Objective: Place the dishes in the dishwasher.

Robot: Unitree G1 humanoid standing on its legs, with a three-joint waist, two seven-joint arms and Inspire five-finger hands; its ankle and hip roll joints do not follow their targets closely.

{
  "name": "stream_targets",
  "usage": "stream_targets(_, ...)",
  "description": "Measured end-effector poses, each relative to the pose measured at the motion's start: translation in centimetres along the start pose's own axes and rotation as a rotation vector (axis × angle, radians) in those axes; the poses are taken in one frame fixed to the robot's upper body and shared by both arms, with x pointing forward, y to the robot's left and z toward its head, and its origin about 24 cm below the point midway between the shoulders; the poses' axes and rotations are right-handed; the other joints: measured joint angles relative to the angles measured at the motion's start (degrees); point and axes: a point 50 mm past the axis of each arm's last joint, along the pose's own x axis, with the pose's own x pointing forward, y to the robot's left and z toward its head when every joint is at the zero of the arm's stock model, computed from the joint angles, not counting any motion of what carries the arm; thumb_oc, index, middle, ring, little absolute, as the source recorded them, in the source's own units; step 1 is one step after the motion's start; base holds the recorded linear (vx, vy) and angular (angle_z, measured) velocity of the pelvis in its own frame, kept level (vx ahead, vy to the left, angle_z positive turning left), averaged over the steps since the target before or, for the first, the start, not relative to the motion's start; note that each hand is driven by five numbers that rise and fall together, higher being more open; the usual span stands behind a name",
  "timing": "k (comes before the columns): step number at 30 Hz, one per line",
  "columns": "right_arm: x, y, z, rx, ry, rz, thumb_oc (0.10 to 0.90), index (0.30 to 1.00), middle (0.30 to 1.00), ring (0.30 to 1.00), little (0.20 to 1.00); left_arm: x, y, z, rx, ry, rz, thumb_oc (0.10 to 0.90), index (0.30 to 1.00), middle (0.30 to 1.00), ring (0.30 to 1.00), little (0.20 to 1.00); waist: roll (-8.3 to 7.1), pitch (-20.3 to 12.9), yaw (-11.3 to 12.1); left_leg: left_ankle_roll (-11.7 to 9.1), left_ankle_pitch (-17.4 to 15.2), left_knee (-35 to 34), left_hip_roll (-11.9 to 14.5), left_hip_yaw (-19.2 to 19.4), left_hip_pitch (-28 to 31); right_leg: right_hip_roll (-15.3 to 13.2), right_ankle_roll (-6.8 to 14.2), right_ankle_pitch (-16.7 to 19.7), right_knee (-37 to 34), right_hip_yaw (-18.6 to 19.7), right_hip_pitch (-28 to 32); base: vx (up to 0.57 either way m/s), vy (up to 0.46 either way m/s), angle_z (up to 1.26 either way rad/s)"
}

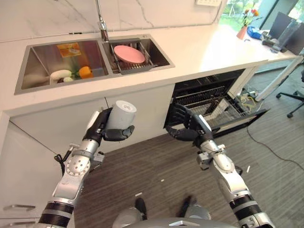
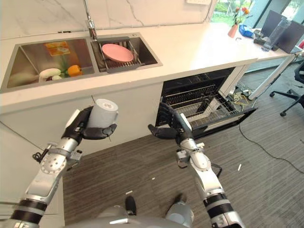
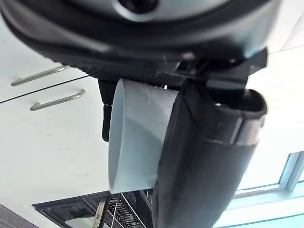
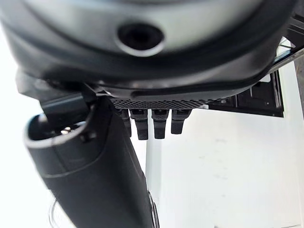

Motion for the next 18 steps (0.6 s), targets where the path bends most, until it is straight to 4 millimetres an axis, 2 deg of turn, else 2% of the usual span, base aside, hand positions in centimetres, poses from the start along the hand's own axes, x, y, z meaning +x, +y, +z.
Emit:
stream_targets(2, -0.9, -0.2, -0.9, 0.012, 0.035, -0.016, 0.800, 0.900, 0.900, 0.900, 0.900, 0.0, -0.3, -0.1, -0.007, 0.001, -0.012, 0.400, 0.300, 0.300, 0.300, 0.300, 1.16, -0.08, -0.08, 1.22, -0.09, -0.12, -0.12, -0.69, 0.95, -0.71, -0.49, 2.51, -0.27, 1.45, -0.21, 0.35, -0.040, 0.10)
stream_targets(3, -1.2, -0.2, -1.2, 0.015, 0.047, -0.016, 0.800, 0.900, 0.900, 0.900, 0.900, 0.0, -0.3, 0.0, -0.009, 0.000, -0.014, 0.400, 0.300, 0.300, 0.300, 0.300, 1.16, -0.14, -0.10, 0.65, -0.79, -0.50, -0.30, -0.90, 1.59, -0.19, -0.44, 2.51, 1.11, 1.65, 0.17, 0.34, -0.046, 0.17)
stream_targets(4, -1.4, -0.2, -1.4, 0.017, 0.058, -0.016, 0.800, 0.900, 0.900, 0.900, 0.900, 0.0, -0.3, -0.1, -0.009, 0.004, -0.015, 0.400, 0.300, 0.300, 0.300, 0.300, 1.02, -0.23, 0.00, 0.35, -1.39, -0.95, -0.62, -1.05, 2.59, 0.04, -0.38, 2.50, 2.68, 1.78, 1.03, 0.31, -0.108, 0.08)
stream_targets(5, -1.7, -0.2, -1.5, 0.021, 0.064, -0.012, 0.800, 0.900, 0.900, 0.900, 0.900, -0.1, -0.4, -0.2, -0.009, 0.008, -0.021, 0.400, 0.300, 0.300, 0.300, 0.300, 0.68, -0.52, 0.28, 1.19, -1.24, -1.01, -1.37, -1.17, 3.64, 0.51, -0.25, 2.42, 3.62, 1.51, 2.55, 0.32, -0.168, 0.06)
stream_targets(6, -1.7, -0.2, -1.5, 0.026, 0.063, -0.009, 0.800, 0.900, 0.900, 0.900, 0.900, -0.1, -0.4, -0.2, -0.011, 0.008, -0.019, 0.400, 0.300, 0.300, 0.300, 0.300, 0.36, -0.91, 0.36, -0.08, -2.26, -0.92, -1.85, -1.25, 4.00, 0.57, -0.16, 2.33, 4.44, 1.42, 2.94, 0.46, -0.299, 0.04)
stream_targets(9, -1.7, -0.1, -1.6, 0.050, 0.065, 0.002, 0.800, 0.900, 0.900, 0.900, 0.900, -0.5, -0.4, -0.6, -0.020, 0.022, -0.009, 0.400, 0.300, 0.300, 0.300, 0.300, -0.48, -2.33, 0.69, -0.98, -3.80, 0.48, -2.68, -1.01, 4.02, 1.67, -0.35, 2.31, 5.35, 1.37, 4.52, 0.21, -0.194, -0.04)
stream_targets(11, -1.8, 0.0, -1.7, 0.052, 0.070, 0.012, 0.800, 0.900, 0.900, 0.900, 0.900, -1.1, -0.2, -1.2, -0.021, 0.048, 0.000, 0.400, 0.300, 0.300, 0.300, 0.300, -1.07, -2.80, 1.24, -1.47, -5.35, 3.41, -1.04, -0.49, 4.25, 4.48, -1.26, 2.02, 3.20, 1.77, 6.56, 0.17, -0.202, -0.20)
stream_targets(12, -1.7, 0.1, -1.6, 0.051, 0.069, 0.019, 0.800, 0.900, 0.900, 0.900, 0.900, -1.3, 0.0, -1.3, -0.023, 0.054, 0.006, 0.400, 0.300, 0.300, 0.300, 0.300, -1.25, -2.91, 1.30, -2.06, -6.18, 4.46, -0.13, -0.34, 4.47, 5.37, -2.55, 1.19, 2.74, 1.40, 7.14, 0.09, -0.265, -0.33)
stream_targets(13, -1.7, 0.2, -1.7, 0.053, 0.069, 0.024, 0.800, 0.900, 0.900, 0.900, 0.900, -1.5, 0.1, -1.5, -0.023, 0.063, 0.014, 0.400, 0.300, 0.300, 0.300, 0.300, -1.37, -3.05, 1.74, -3.65, -7.89, 8.40, 2.52, -0.19, 4.12, 8.03, -6.55, -0.39, 2.39, 2.14, 8.17, 0.08, -0.252, -0.41)
stream_targets(15, -1.6, 0.2, -1.6, 0.055, 0.067, 0.032, 0.800, 0.900, 0.900, 0.900, 0.900, -1.7, 0.1, -1.6, -0.024, 0.068, 0.016, 0.400, 0.300, 0.300, 0.300, 0.300, -1.05, -3.36, 2.47, -5.24, -8.85, 13.83, 6.19, -0.96, 2.56, 11.27, -8.51, -1.73, 3.35, 2.89, 8.03, 0.14, -0.263, -0.51)
stream_targets(16, -1.4, 0.3, -1.4, 0.070, 0.061, 0.043, 0.800, 0.900, 0.900, 0.900, 0.900, -1.6, 0.0, -1.6, -0.028, 0.067, 0.018, 0.400, 0.300, 0.300, 0.300, 0.300, -1.46, -3.75, 2.42, -5.41, -9.27, 19.98, 9.30, -1.99, 0.27, 13.06, -9.98, -3.18, 3.17, 3.12, 8.45, 0.15, -0.203, -0.39)
stream_targets(18, -1.4, 0.0, -1.2, 0.054, 0.060, 0.046, 0.800, 0.900, 0.900, 0.900, 0.900, -1.7, -0.3, -1.7, -0.033, 0.068, 0.003, 0.400, 0.300, 0.300, 0.300, 0.300, -0.82, -4.04, 1.86, -7.05, -9.64, 23.55, 12.12, -4.18, -0.50, 15.56, -11.29, -4.45, 2.88, 3.01, 9.78, 0.13, -0.171, -0.19)
